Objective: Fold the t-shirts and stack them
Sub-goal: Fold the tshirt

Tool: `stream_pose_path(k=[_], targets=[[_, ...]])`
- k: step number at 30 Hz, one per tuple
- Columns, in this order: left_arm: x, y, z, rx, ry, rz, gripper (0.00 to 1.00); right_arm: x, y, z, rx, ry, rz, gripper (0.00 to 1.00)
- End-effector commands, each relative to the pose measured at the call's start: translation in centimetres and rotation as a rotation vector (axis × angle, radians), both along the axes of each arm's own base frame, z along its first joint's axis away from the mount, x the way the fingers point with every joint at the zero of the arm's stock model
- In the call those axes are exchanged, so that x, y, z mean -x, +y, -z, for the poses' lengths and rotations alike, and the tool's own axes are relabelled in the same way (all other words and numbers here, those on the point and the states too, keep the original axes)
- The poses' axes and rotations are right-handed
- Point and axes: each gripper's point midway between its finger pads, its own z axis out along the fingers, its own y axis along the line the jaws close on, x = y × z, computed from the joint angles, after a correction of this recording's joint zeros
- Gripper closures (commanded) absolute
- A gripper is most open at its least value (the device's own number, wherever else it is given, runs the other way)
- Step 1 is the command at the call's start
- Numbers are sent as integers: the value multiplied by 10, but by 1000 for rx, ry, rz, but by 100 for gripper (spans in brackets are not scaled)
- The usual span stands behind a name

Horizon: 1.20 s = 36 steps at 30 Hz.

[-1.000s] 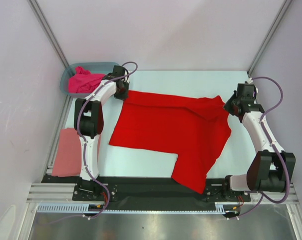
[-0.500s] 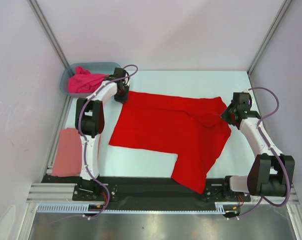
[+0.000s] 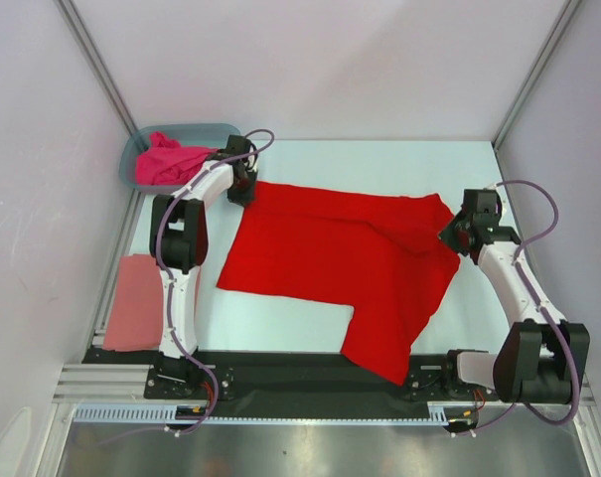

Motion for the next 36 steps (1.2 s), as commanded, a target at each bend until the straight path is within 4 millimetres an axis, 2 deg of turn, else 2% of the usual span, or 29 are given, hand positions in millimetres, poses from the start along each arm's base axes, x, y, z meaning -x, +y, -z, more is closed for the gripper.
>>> stream_pose_path(k=[1, 6, 11, 21, 30, 36], targets=[[-1, 5, -1, 2, 3, -22, 100, 7, -1, -18, -8, -43, 45, 100], [1, 7, 1, -2, 13, -26, 100, 14, 1, -19, -29, -36, 68, 100], [1, 7, 3, -3, 14, -28, 100, 21, 2, -10, -39, -9, 74, 100], [5, 11, 13, -18, 46, -35, 100, 26, 2, 20, -31, 55, 78, 100], [6, 16, 11, -33, 46, -43, 99, 44, 2, 52, -42, 153, 92, 100], [7, 16, 12, -29, 51, -44, 99, 55, 0, 61, -68, 190, 149, 100]])
